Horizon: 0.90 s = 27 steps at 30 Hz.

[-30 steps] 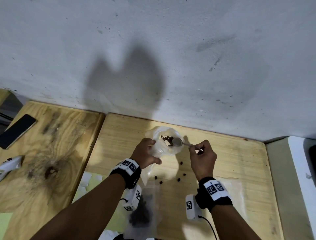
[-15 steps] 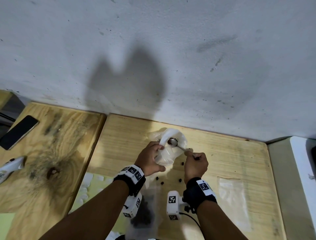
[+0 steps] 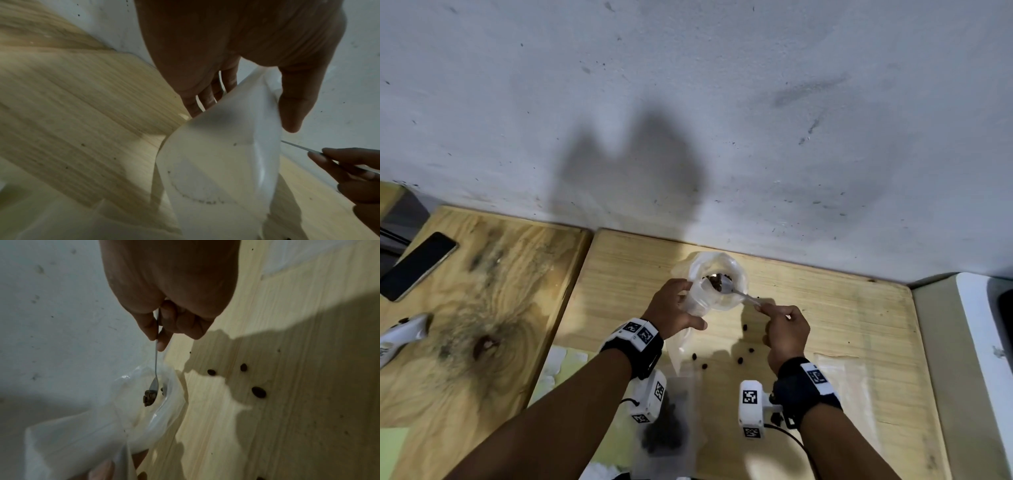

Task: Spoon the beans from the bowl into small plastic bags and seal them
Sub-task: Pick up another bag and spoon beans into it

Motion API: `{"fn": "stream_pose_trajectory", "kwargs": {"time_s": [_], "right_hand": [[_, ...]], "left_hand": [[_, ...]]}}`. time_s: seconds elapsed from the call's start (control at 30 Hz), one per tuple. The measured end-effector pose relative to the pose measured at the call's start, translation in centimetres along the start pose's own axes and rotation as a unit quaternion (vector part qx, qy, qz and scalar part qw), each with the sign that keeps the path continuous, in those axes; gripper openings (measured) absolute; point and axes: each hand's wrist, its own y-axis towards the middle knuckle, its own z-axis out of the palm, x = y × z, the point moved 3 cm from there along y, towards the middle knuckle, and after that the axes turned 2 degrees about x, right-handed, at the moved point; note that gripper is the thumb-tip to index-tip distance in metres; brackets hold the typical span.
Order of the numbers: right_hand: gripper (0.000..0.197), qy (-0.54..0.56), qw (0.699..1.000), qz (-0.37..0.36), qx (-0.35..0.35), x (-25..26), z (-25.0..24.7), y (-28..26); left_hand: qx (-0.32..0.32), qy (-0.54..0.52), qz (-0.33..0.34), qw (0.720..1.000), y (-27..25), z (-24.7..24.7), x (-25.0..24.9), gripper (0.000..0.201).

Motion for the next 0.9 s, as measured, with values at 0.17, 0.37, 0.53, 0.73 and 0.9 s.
{"fn": "stream_pose_trajectory", "kwargs": {"time_s": [0.17,0.37,0.53,0.73,0.9], "right_hand": [[0.035,0.023,0.998,-0.035,0.04,2.2,-1.7,-0.6],[0.038,0.018,0.985,-0.142,0.098,6.3,-2.8,-2.7],[0.032,-0.122,0.937,-0.268,0.188,7.7,-1.2,-4.8],[0.034,-0.075,0.948,-0.297,0.082,7.2,-2.1,-3.1],[0.035,-0.173,0.934,-0.309,0.042,4.6,-0.3,-2.3]], "left_hand": [[0.002,-0.009,-0.012,1.0,0.0,0.2,0.1,0.095],[0.005,-0.007,-0.015,1.0,-0.2,0.5,-0.2,0.092],[0.012,-0.006,-0.011,1.0,-0.1,0.7,-0.5,0.09],[0.002,0.008,-0.017,1.0,0.0,0.3,-0.1,0.091],[0.003,0.013,-0.023,1.0,0.2,0.2,0.4,0.092]]}}
